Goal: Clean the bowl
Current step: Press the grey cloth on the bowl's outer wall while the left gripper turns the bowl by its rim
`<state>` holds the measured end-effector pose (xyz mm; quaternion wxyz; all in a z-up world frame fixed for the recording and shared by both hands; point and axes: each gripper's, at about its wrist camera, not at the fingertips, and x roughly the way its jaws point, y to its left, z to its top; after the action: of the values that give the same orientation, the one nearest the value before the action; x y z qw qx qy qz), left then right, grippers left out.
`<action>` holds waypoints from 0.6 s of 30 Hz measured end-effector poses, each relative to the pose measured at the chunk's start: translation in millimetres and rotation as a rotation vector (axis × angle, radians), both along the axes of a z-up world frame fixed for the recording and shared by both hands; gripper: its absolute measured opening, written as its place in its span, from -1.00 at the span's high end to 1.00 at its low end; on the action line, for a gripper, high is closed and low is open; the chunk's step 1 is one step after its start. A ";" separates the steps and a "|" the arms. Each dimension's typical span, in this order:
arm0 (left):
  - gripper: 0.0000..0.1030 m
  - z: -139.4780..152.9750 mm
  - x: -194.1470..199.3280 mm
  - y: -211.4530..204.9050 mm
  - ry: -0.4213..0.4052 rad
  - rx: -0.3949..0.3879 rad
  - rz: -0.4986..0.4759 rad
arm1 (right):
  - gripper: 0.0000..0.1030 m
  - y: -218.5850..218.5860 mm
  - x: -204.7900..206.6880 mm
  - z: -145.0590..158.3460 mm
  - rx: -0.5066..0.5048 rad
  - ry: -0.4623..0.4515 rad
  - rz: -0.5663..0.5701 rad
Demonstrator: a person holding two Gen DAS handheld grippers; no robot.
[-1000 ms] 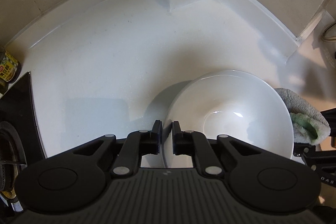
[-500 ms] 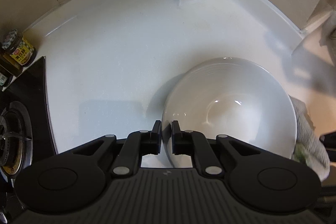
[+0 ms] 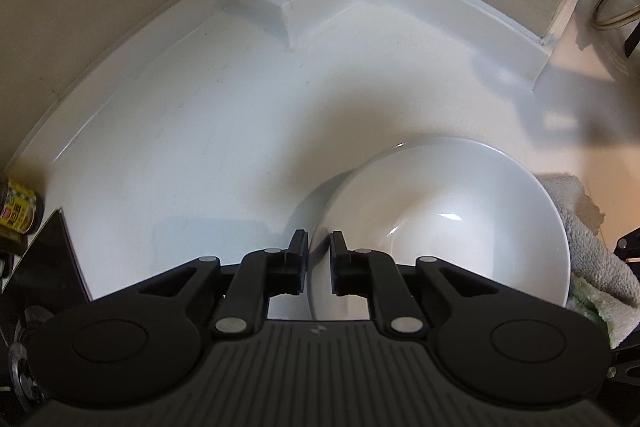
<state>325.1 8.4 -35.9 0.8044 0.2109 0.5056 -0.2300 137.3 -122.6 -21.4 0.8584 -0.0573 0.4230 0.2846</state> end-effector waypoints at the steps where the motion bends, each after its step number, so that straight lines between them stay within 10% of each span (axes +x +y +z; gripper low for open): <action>1: 0.78 0.9 -0.5 1.0 0.001 -0.002 0.001 | 0.79 -0.3 0.4 -0.3 0.001 0.000 -0.002; 18: 0.89 -1.0 -41.9 11.6 -0.001 -0.023 0.192 | 0.78 -18.8 19.5 4.0 -0.039 -0.036 -0.093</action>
<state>283.1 20.0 -36.9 0.8253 0.1520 0.5206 -0.1576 156.8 -141.4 -17.4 0.8770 -0.0593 0.4149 0.2351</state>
